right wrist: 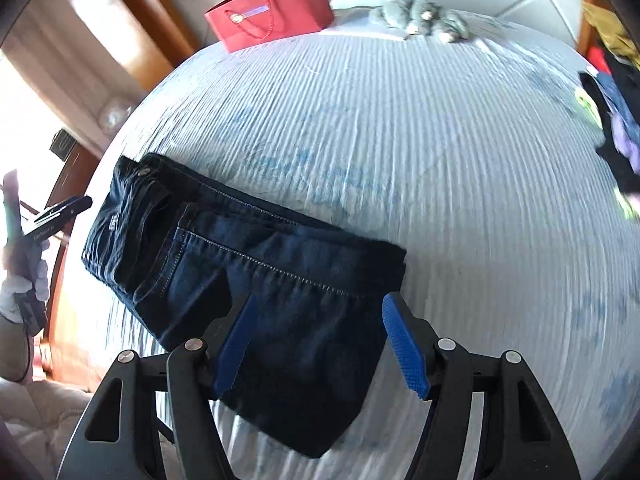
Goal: Fold clothes
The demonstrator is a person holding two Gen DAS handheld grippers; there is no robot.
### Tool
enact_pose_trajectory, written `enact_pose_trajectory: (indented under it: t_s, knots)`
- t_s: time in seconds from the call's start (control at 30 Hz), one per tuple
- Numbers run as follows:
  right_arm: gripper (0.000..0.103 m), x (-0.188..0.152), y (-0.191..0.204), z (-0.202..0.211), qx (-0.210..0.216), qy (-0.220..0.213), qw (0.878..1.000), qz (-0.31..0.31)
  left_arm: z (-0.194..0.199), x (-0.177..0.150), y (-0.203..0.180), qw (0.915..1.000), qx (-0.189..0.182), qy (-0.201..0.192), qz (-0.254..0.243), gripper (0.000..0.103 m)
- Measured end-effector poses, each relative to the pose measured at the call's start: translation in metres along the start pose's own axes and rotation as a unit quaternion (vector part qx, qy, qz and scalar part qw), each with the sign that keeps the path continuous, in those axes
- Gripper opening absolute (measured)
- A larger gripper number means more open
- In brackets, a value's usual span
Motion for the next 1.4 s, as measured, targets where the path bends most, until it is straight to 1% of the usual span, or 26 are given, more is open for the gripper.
enact_pose_trajectory:
  t_s: [0.07, 0.13, 0.17, 0.23, 0.27, 0.3, 0.33, 0.37, 0.47, 0.6, 0.67, 0.7, 0.77, 0.83, 0.9, 1.03, 1.07, 1.17, 1.23, 1.3, 1.4]
  knots:
    - [0.064, 0.011, -0.013, -0.008, 0.025, 0.007, 0.998, 0.058, 0.003, -0.021, -0.033, 0.9991, 0.020, -0.005, 0.036, 0.074]
    - [0.064, 0.021, -0.027, -0.016, 0.056, 0.018, 0.990, 0.125, 0.005, -0.041, -0.067, 0.9959, 0.048, -0.009, 0.076, 0.075]
    - [0.063, 0.024, -0.033, -0.019, 0.076, 0.020, 0.984, 0.160, 0.007, -0.051, -0.083, 0.9930, 0.065, -0.011, 0.098, 0.075]
    - [0.063, 0.030, -0.044, -0.025, 0.116, 0.026, 0.967, 0.225, 0.013, -0.074, -0.113, 0.9852, 0.094, -0.005, 0.143, 0.076]
    - [0.063, 0.031, -0.046, -0.027, 0.126, 0.036, 0.959, 0.253, 0.015, -0.084, -0.124, 0.9805, 0.102, 0.008, 0.168, 0.076]
    - [0.063, 0.031, -0.047, -0.028, 0.136, 0.045, 0.949, 0.280, 0.019, -0.095, -0.135, 0.9765, 0.101, 0.019, 0.189, 0.076]
    - [0.063, 0.032, -0.049, -0.030, 0.145, 0.055, 0.939, 0.308, 0.022, -0.105, -0.147, 0.9731, 0.108, 0.026, 0.202, 0.076]
    - [0.063, 0.031, -0.047, -0.029, 0.155, 0.057, 0.928, 0.333, 0.024, -0.114, -0.157, 0.9687, 0.124, 0.034, 0.213, 0.076]
    - [0.063, 0.030, -0.041, -0.029, 0.180, 0.063, 0.898, 0.395, 0.026, -0.138, -0.185, 0.9582, 0.127, 0.050, 0.251, 0.078]
    - [0.063, 0.022, -0.032, -0.036, 0.186, 0.069, 0.871, 0.450, 0.028, -0.159, -0.211, 0.9438, 0.134, 0.053, 0.297, 0.079]
    - [0.063, 0.015, -0.028, -0.039, 0.188, 0.079, 0.855, 0.477, 0.032, -0.163, -0.224, 0.9429, 0.131, 0.040, 0.304, 0.079]
    - [0.063, 0.012, -0.028, -0.037, 0.192, 0.079, 0.848, 0.487, 0.034, -0.165, -0.229, 0.9422, 0.140, 0.035, 0.302, 0.080]
    - [0.063, 0.006, -0.029, -0.034, 0.202, 0.077, 0.834, 0.508, 0.034, -0.171, -0.241, 0.9400, 0.146, 0.038, 0.306, 0.080]
    - [0.063, 0.004, -0.034, -0.034, 0.206, 0.075, 0.827, 0.517, 0.035, -0.178, -0.253, 0.9367, 0.155, 0.035, 0.312, 0.080]
    - [0.063, 0.002, -0.038, -0.035, 0.217, 0.075, 0.817, 0.530, 0.031, -0.185, -0.265, 0.9328, 0.164, 0.035, 0.319, 0.080]
    - [0.063, 0.003, -0.042, -0.038, 0.234, 0.060, 0.787, 0.567, 0.016, -0.199, -0.287, 0.9267, 0.176, 0.042, 0.329, 0.081]
    - [0.063, 0.004, -0.044, -0.040, 0.241, 0.059, 0.782, 0.571, 0.011, -0.202, -0.290, 0.9251, 0.181, 0.043, 0.331, 0.081]
    - [0.063, 0.008, -0.048, -0.045, 0.250, 0.054, 0.778, 0.573, 0.005, -0.204, -0.296, 0.9208, 0.206, 0.026, 0.330, 0.082]
    - [0.063, 0.007, -0.049, -0.046, 0.260, 0.048, 0.774, 0.576, 0.004, -0.202, -0.297, 0.9165, 0.214, 0.017, 0.338, 0.082]
    - [0.063, 0.005, -0.049, -0.046, 0.267, 0.042, 0.768, 0.580, 0.003, -0.201, -0.295, 0.9121, 0.217, 0.014, 0.348, 0.085]
    - [0.063, -0.004, -0.046, -0.046, 0.271, 0.030, 0.753, 0.599, 0.003, -0.200, -0.295, 0.9105, 0.218, 0.016, 0.351, 0.085]
Point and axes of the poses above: each gripper's, at about its wrist camera, not at the fingertips, and z roughly against the way its jaws point, y to its left, x to its top, the point moved 2 cm from there along -z, roughly the way its jaws point, and after that the axes turned 9 degrees about z, right-handed, at the moved point
